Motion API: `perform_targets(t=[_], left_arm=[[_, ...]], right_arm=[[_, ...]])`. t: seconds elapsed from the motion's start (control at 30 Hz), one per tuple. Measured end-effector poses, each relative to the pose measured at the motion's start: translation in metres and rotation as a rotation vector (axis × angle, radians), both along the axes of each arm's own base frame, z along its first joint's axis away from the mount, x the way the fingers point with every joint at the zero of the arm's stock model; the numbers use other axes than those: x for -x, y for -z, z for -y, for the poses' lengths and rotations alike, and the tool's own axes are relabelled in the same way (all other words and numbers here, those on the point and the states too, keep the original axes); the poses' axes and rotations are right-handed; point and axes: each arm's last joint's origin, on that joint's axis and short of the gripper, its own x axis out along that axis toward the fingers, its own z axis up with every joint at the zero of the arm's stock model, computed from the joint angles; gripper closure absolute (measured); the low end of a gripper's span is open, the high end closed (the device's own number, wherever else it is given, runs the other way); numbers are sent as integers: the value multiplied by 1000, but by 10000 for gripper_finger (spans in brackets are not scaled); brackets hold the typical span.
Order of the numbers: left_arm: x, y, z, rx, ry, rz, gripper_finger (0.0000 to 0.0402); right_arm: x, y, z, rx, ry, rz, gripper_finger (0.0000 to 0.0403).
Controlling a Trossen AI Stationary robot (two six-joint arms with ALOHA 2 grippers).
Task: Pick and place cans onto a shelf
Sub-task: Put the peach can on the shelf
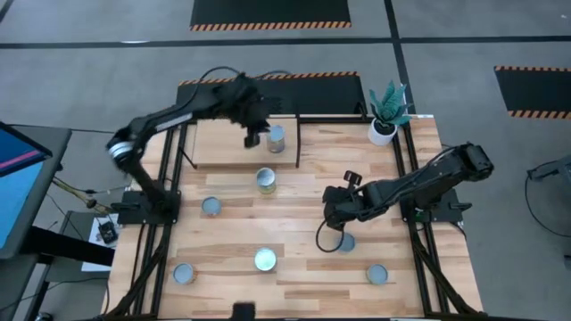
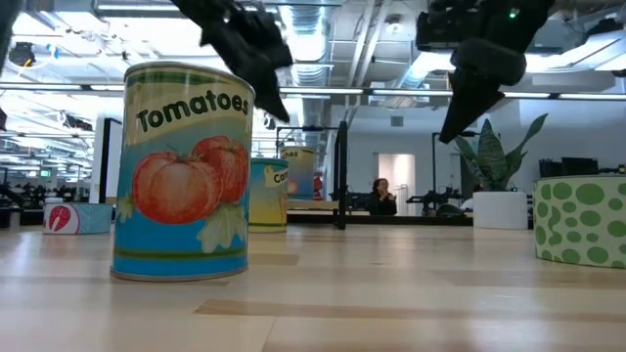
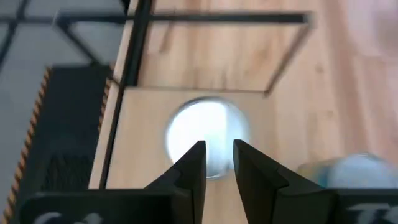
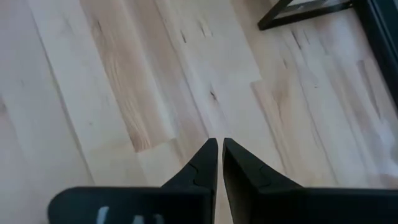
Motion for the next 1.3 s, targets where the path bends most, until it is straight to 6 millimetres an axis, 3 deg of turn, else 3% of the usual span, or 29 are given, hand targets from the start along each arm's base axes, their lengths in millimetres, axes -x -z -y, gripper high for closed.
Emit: perform_targets(t=[0.17,0.33,0.73,1.3], left_arm=[[-24,5,-27,46,19,45,333],[-36,11,-25,86,97,23,333],[-34,31,-17,35,86,-108,333],[-26,31,-16,10,21,-237,333]], right_arm=[[-4,9,-2,13,41,-5,354],[-6,13,-2,17,45,-23,354],[-5,13,-1,19,48,-23,354],[-5,13,-2,21,45,-27,354]])
